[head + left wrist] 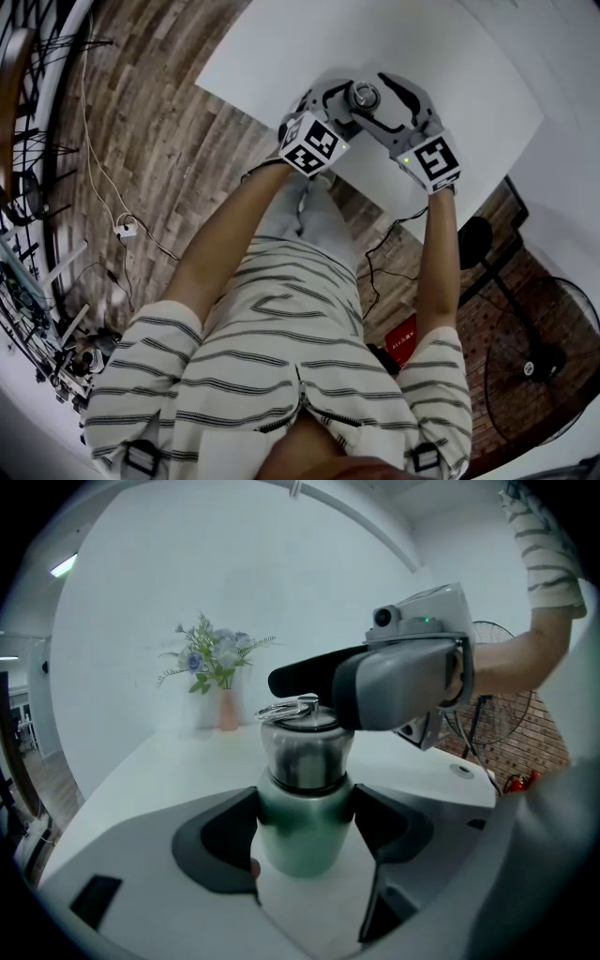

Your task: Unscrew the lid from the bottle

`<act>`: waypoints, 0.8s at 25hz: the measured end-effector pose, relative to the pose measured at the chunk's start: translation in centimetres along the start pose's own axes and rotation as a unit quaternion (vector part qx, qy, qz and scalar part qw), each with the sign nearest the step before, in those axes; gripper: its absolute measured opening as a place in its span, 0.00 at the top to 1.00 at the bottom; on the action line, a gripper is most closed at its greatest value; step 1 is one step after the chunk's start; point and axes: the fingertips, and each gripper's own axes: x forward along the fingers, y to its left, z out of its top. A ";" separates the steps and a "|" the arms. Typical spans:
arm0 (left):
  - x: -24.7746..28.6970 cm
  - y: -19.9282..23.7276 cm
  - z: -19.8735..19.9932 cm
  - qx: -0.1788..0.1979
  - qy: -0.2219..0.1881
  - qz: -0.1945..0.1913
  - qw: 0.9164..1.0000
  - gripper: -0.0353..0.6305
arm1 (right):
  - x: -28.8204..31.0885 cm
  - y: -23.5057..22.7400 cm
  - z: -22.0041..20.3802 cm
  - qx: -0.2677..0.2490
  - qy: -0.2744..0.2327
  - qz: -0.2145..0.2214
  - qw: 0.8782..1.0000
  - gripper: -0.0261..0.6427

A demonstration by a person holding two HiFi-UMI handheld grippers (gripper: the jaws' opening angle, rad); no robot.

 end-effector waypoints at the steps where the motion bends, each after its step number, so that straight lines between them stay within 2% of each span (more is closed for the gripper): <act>1: 0.0 0.0 0.0 -0.001 0.000 0.000 1.000 0.46 | -0.1 0.0 0.3 0.004 -0.007 -0.024 1.000 0.46; 6: 0.1 0.2 -0.2 -0.001 -0.001 0.002 1.000 0.46 | 0.0 -0.1 -0.6 0.027 -0.003 -0.139 0.990 0.48; 12: 0.0 0.2 0.0 -0.004 0.000 0.002 1.000 0.46 | 0.6 0.1 -2.2 0.076 0.016 -0.230 0.970 0.53; 15: 0.1 0.1 0.0 -0.003 -0.002 0.002 1.000 0.46 | 0.4 -0.3 -2.8 0.093 0.015 -0.255 0.962 0.60; 16: 0.1 0.1 0.0 -0.002 -0.003 0.002 1.000 0.46 | 0.3 -0.4 -2.8 0.097 0.014 -0.257 0.961 0.59; 20: 0.1 0.1 -0.1 -0.003 -0.001 0.000 1.000 0.46 | 0.4 -0.4 -2.9 0.093 0.013 -0.241 0.966 0.58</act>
